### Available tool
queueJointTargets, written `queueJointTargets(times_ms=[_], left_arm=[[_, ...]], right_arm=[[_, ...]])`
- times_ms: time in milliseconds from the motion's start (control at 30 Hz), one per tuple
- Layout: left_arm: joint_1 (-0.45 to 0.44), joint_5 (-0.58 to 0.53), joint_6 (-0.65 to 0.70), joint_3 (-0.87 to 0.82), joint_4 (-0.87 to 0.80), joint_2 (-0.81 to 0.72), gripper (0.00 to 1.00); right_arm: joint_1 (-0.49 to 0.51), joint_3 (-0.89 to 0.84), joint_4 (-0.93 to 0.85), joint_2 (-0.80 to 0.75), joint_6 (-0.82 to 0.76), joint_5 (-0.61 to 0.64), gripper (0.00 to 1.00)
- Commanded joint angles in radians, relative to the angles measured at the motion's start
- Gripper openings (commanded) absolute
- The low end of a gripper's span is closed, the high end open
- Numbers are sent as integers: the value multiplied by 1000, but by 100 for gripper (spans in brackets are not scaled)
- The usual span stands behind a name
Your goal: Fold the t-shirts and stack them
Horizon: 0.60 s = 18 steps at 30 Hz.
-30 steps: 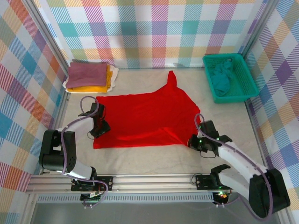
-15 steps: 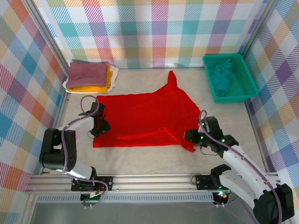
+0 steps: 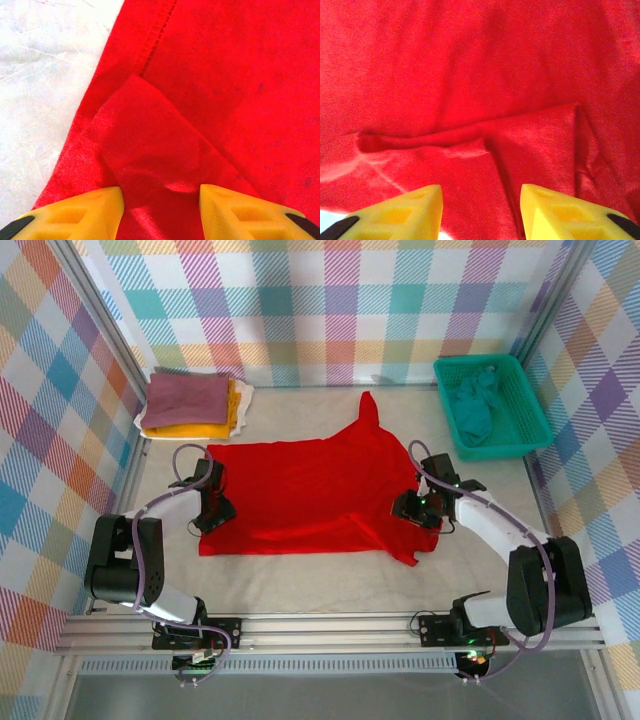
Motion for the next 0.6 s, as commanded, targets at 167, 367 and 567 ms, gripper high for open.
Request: queueJointTargets(times_ms=[167, 367, 567], left_arm=[[-8, 22, 14, -22, 3, 52, 47], [-9, 28, 14, -22, 8, 59, 47], [-11, 34, 13, -15, 10, 69, 47]], right_arm=[[-8, 65, -59, 118, 5, 99, 46], [-8, 57, 9, 165, -19, 51, 32], [-9, 69, 27, 154, -32, 8, 10]])
